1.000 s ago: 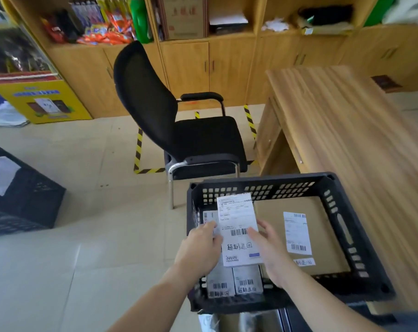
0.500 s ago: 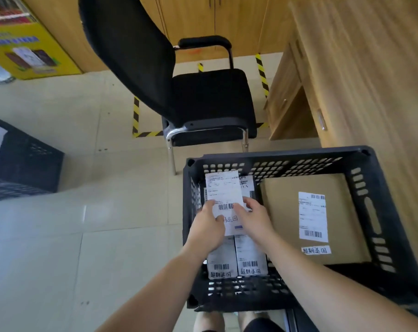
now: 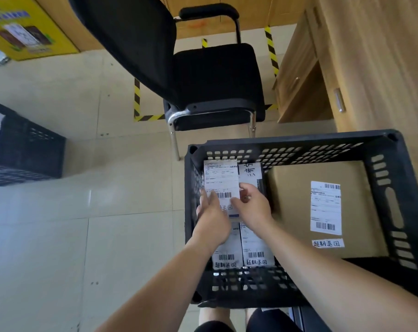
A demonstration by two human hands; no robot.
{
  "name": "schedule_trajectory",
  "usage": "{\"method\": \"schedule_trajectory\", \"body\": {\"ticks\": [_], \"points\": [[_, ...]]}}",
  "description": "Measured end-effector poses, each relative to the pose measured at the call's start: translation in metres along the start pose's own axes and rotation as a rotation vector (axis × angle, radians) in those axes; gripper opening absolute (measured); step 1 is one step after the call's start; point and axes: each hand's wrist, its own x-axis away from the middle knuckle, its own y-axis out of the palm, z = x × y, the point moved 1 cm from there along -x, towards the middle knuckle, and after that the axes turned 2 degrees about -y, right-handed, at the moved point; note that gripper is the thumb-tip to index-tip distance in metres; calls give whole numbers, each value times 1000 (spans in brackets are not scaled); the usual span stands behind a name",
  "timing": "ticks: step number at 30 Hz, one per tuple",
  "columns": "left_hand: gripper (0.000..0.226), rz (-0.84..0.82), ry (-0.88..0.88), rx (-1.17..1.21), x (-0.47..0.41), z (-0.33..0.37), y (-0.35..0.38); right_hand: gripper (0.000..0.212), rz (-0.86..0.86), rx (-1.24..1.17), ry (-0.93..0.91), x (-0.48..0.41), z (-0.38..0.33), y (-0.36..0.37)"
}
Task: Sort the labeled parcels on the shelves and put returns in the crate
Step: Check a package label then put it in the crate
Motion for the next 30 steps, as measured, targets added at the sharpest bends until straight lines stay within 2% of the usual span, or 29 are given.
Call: {"method": "schedule_trajectory", "body": {"ticks": [3,8,17,20,22,25,30], "points": [[67,42,10,8,3,2,0,55,-9,9,-48,5,0,-2],[74,2,10,-144,-1,2,2,67,-37,76,-90,9,-5,-2],[72,-11,33,-62,11,11,-11,63,-90,229,-109,20,-22,-22],[60,9,66,-51,22,21,-29,59,-137,341,-129,30,-41,-36],[53,34,100,-89,29,30,-45,57,-145,400,-168,39,-59,-49],[53,98,135,-110,41,48,-74,54,-112,459,-251,55,-91,-76],[48,259,264,-105,86,97,-128,59,-17,462,-391,90,-154,-134]]}}
